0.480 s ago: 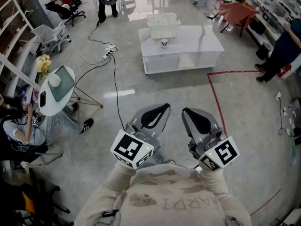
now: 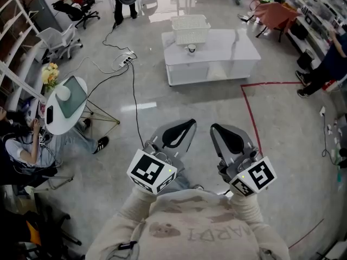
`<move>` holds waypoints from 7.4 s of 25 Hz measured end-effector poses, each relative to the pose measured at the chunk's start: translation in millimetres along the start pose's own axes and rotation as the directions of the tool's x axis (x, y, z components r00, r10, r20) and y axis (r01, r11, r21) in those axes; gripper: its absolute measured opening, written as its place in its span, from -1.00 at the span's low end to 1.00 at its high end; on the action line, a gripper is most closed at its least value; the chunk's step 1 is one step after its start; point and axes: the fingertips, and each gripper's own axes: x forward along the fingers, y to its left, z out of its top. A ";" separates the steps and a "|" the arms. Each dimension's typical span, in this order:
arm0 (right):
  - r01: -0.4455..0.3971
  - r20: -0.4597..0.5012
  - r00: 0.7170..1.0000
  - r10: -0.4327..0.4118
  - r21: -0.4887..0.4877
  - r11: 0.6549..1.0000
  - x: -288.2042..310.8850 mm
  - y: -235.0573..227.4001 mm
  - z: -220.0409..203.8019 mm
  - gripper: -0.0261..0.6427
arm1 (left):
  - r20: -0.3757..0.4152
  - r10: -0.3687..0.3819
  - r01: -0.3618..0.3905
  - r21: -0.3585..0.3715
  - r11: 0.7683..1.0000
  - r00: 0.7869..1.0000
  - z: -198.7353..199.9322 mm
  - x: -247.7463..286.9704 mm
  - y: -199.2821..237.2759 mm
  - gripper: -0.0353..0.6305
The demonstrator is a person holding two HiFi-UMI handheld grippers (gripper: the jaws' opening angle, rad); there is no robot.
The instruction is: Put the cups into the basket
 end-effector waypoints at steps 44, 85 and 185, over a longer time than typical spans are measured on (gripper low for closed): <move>-0.132 -0.001 0.991 0.132 0.020 0.991 159.5 -276.9 34.4 -0.85 | 0.022 0.153 -0.154 0.007 0.988 0.988 16.7 243.2 187.0 -0.89; -0.028 -0.002 1.000 0.028 0.049 0.998 385.0 -541.1 28.7 -0.85 | -0.019 0.108 -0.108 0.036 0.994 0.994 22.3 477.1 456.9 -0.89; -0.383 -0.205 0.850 0.485 0.391 0.837 632.3 -812.4 -200.9 -0.85 | -0.986 0.138 0.050 0.143 0.988 0.090 -541.2 627.6 635.2 -0.80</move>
